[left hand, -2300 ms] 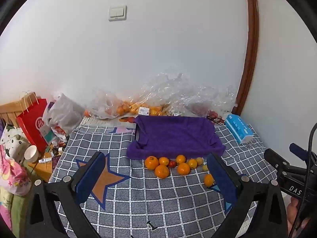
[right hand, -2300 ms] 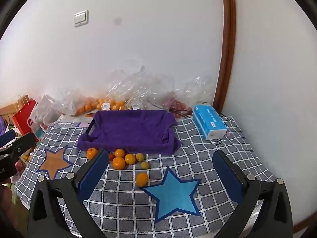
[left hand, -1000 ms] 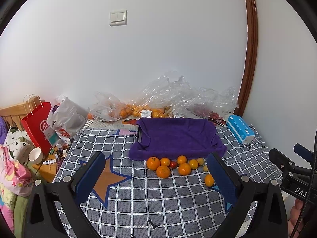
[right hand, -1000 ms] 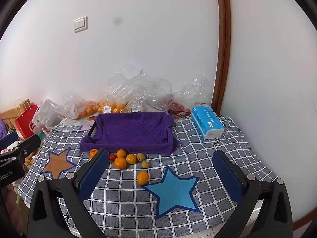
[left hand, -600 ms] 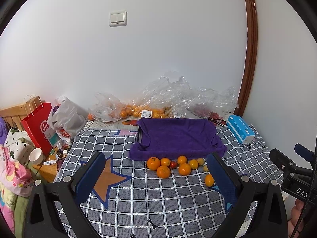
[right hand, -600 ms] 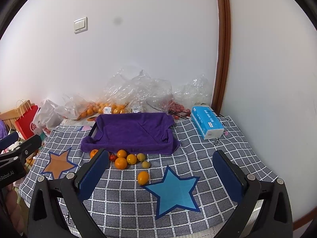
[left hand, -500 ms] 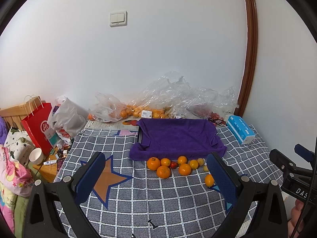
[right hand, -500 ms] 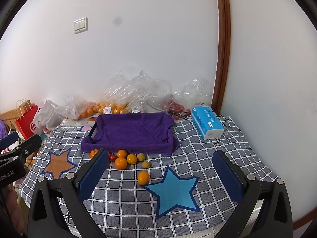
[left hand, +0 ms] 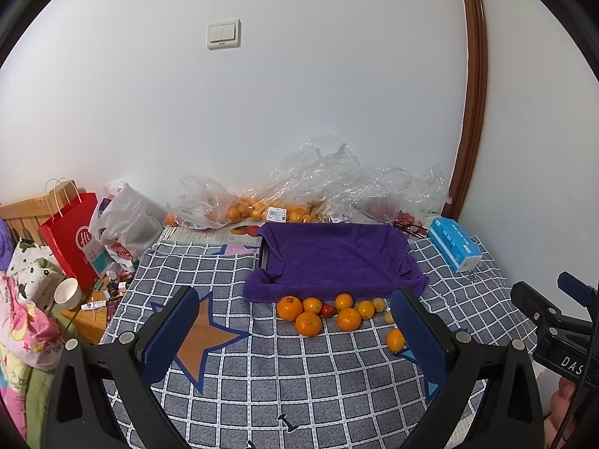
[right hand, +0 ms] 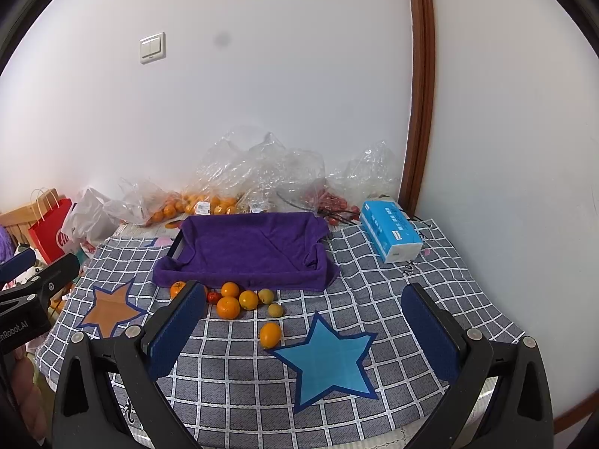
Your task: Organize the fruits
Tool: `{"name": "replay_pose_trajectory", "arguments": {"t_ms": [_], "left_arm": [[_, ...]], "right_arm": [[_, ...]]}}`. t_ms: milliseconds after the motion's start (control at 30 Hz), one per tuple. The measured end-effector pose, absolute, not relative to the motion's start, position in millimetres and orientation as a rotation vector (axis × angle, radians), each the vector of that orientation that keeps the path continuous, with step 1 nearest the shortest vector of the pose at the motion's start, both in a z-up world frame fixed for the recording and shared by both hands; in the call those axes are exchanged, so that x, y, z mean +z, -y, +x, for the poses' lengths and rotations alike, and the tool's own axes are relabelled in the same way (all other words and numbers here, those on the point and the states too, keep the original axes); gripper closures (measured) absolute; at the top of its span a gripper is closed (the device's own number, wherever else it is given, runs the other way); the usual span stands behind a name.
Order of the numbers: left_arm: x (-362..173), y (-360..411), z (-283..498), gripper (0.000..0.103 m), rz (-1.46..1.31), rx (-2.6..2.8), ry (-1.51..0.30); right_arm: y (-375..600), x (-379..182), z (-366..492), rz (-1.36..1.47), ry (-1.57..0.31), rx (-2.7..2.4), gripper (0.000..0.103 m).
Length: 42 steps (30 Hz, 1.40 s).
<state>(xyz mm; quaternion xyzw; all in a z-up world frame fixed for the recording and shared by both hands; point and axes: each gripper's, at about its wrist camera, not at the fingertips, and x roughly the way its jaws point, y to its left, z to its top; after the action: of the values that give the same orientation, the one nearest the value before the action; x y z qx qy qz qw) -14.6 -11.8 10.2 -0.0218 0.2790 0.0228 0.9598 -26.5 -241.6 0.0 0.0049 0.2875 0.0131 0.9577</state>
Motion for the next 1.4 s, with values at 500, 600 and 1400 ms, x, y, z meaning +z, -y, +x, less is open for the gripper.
{"name": "replay_pose_trajectory", "arguments": {"t_ms": [500, 600, 1400], "left_arm": [[11, 11, -14, 0.0, -0.043, 0.045, -0.567], [11, 11, -14, 0.0, -0.042, 0.046, -0.567], [1, 8, 5, 0.0, -0.042, 0.04, -0.577]], "right_arm": [[243, 1, -28, 0.013, -0.577, 0.026, 0.0], [243, 1, -28, 0.014, -0.577, 0.027, 0.0], [236, -10, -14, 0.01, -0.569, 0.059, 0.0]]}}
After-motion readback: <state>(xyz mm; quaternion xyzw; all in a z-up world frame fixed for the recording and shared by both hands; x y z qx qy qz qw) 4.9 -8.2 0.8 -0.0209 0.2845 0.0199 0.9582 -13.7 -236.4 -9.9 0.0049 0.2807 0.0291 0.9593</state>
